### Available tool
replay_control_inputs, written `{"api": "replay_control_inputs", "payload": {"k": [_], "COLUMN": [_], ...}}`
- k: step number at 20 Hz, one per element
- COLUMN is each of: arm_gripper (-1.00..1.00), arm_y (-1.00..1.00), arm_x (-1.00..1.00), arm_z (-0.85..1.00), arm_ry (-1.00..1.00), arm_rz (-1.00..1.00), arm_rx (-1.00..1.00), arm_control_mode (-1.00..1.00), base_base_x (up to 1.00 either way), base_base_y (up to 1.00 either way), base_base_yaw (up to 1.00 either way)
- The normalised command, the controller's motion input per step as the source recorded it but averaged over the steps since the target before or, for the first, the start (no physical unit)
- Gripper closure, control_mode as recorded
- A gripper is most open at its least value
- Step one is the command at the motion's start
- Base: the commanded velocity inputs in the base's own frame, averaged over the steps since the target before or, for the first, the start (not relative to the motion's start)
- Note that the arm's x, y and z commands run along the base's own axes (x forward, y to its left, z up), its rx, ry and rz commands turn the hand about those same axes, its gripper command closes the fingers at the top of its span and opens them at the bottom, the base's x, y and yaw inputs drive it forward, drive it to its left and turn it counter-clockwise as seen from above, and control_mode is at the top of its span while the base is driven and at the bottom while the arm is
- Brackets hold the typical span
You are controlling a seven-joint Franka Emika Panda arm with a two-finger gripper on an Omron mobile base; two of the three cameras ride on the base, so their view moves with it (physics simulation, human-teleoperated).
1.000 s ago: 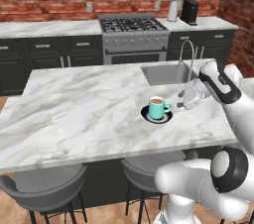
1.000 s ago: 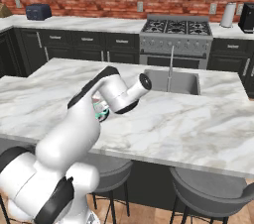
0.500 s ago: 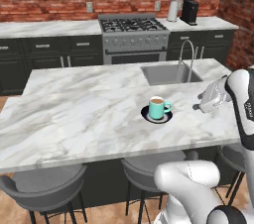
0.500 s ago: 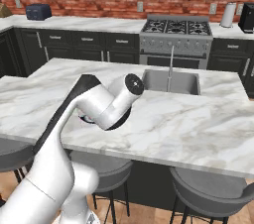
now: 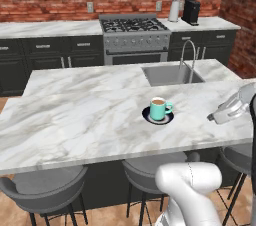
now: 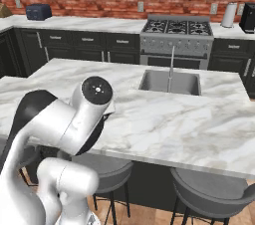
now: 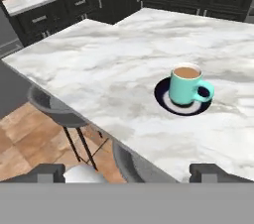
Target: Pick the cup of tea, navigate to the dining table, and place it on the saucer.
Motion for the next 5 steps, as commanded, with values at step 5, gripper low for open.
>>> {"api": "replay_control_inputs", "payload": {"k": [5], "arm_gripper": [-1.00], "arm_y": [0.20], "arm_x": [-1.00], "arm_z": [0.31], "arm_ry": [0.08], "arm_rz": [-0.16], "arm_rx": [-0.03], "arm_control_mode": [-1.00], "base_base_x": [0.00], "base_base_y": [0.00], "base_base_yaw": [0.00]}}
